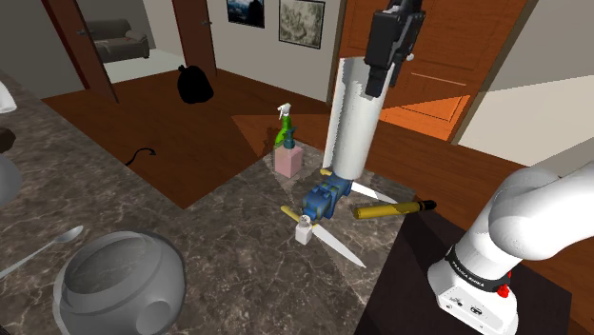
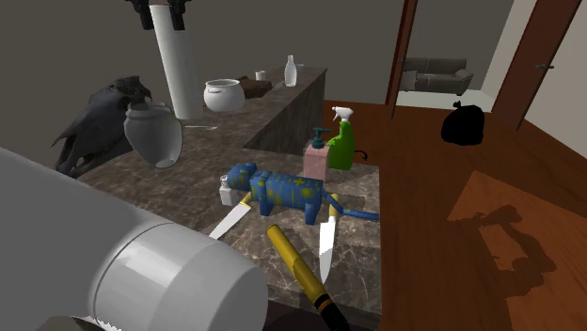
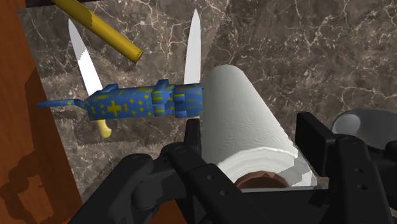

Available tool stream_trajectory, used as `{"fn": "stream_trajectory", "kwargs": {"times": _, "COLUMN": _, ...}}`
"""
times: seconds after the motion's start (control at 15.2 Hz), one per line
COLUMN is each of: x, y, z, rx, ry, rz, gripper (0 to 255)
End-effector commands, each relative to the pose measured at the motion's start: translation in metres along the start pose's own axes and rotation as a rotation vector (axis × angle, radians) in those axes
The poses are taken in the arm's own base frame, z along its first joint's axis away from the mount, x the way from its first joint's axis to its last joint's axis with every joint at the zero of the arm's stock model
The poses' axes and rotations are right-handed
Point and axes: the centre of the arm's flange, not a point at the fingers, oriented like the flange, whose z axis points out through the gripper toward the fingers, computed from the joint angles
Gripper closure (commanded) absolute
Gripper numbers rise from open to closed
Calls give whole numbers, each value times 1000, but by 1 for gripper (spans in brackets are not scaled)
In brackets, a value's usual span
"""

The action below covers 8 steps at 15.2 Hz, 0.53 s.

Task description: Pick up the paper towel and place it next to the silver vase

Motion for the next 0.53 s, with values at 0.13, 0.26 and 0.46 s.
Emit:
{"fn": "stream_trajectory", "kwargs": {"times": 0.13, "x": 16, "y": -50, "z": 3, "rx": 1, "ry": 0, "rz": 1, "gripper": 255}}
{"fn": "stream_trajectory", "kwargs": {"times": 0.26, "x": 24, "y": -75, "z": 4, "rx": 1, "ry": 0, "rz": 1, "gripper": 255}}
{"fn": "stream_trajectory", "kwargs": {"times": 0.46, "x": 36, "y": -113, "z": 4, "rx": 1, "ry": 0, "rz": 1, "gripper": 255}}
